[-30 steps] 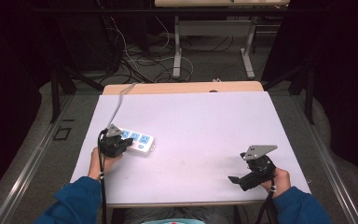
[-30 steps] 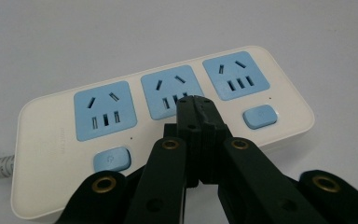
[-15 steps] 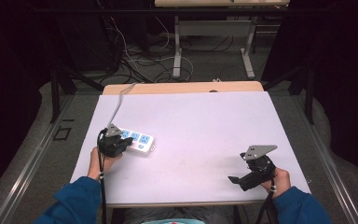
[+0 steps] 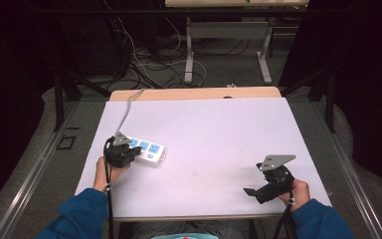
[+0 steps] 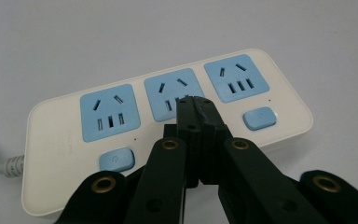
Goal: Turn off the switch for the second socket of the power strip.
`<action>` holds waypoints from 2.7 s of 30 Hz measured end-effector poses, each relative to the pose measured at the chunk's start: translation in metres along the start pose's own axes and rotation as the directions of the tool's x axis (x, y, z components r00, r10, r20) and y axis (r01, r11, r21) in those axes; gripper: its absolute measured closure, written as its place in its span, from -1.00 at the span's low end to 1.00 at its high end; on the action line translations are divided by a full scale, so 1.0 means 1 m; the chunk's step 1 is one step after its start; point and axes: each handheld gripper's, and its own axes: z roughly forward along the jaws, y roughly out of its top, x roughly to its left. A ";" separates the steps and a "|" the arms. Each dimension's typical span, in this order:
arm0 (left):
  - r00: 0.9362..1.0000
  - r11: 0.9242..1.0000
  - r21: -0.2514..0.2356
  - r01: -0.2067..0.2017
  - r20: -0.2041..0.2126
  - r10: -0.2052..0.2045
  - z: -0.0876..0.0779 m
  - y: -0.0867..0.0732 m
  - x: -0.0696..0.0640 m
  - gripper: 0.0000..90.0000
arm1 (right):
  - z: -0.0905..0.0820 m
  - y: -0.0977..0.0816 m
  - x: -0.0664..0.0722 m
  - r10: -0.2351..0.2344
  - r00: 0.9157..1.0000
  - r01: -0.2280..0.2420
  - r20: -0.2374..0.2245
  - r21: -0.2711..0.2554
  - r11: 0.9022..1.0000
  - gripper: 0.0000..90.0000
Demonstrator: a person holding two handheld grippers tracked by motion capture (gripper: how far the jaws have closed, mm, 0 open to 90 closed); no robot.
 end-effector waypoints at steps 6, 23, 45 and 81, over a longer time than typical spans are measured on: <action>1.000 1.000 -0.006 -0.005 -0.003 0.005 -0.003 0.002 0.001 1.00 | 0.000 0.000 0.000 0.000 1.000 0.000 -0.002 0.002 1.000 -0.96; 0.999 1.000 0.010 0.009 -0.034 -0.009 -0.010 0.011 -0.001 0.16 | 0.001 0.000 0.001 0.005 1.000 -0.005 -0.002 -0.002 1.000 -0.96; 0.998 0.999 0.048 0.000 -0.067 0.003 -0.018 0.012 -0.004 -1.00 | 0.001 0.000 0.001 -0.001 1.000 0.001 -0.001 -0.008 1.000 -0.96; 0.999 1.000 0.004 -0.024 -0.034 0.024 -0.056 -0.009 -0.031 -0.99 | 0.000 0.000 0.002 0.000 1.000 0.000 -0.003 -0.003 1.000 -0.96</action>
